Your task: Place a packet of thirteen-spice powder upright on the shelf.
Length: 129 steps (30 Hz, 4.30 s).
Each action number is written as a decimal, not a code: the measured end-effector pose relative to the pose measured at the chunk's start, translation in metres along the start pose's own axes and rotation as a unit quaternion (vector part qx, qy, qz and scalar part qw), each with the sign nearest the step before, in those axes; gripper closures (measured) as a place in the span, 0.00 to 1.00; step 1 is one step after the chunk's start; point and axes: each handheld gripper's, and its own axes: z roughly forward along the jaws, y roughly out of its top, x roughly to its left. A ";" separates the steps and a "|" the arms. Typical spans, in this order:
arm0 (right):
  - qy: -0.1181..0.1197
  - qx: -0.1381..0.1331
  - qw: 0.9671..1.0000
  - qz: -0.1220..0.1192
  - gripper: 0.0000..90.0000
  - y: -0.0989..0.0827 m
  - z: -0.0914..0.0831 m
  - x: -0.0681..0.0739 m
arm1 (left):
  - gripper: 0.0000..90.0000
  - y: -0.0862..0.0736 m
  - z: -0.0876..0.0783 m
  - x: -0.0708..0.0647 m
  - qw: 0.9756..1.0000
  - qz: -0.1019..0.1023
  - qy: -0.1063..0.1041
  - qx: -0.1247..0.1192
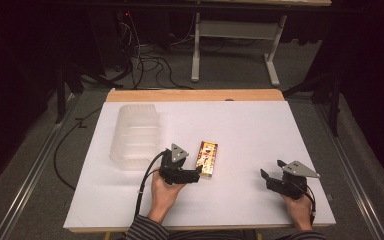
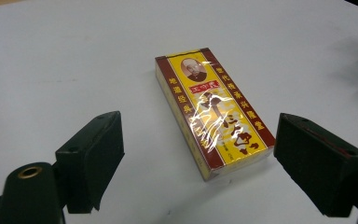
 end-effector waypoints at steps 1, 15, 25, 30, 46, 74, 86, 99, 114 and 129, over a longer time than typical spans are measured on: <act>0.000 0.000 1.000 0.000 0.30 0.000 0.000 0.000 | 0.18 0.003 0.002 0.000 1.000 -0.006 0.002 0.010; 0.000 -0.001 1.000 0.002 0.30 0.000 0.000 0.000 | 0.16 0.021 0.016 0.000 1.000 -0.002 -0.009 0.028; 0.000 0.002 1.000 0.002 0.30 0.000 0.000 0.000 | 0.12 0.037 0.035 -0.003 0.998 0.005 -0.010 0.057; 0.001 0.004 1.000 0.004 0.30 0.000 0.001 -0.001 | 0.11 0.044 0.043 -0.004 0.998 0.007 -0.012 0.069; 0.003 0.000 1.000 0.002 0.30 0.000 0.001 -0.001 | 0.07 0.055 0.080 -0.005 0.994 -0.002 0.005 0.110; 0.002 -0.002 1.000 0.001 0.30 0.000 0.000 -0.001 | 0.17 0.050 0.114 -0.006 0.991 -0.019 0.034 0.129; 0.001 -0.002 1.000 0.001 0.30 0.000 0.000 -0.001 | 0.23 0.050 0.114 -0.007 0.990 -0.009 0.029 0.136; 0.000 0.001 1.000 0.000 0.30 0.000 0.000 -0.001 | 0.28 0.050 0.110 -0.004 0.988 -0.003 0.025 0.152; 0.000 0.002 1.000 0.001 0.30 0.000 0.001 0.000 | 0.35 0.050 0.104 0.000 0.986 0.012 0.021 0.165; 0.001 0.003 1.000 -0.002 0.30 0.000 0.001 0.000 | 0.36 0.054 0.083 -0.005 0.990 0.037 0.012 0.135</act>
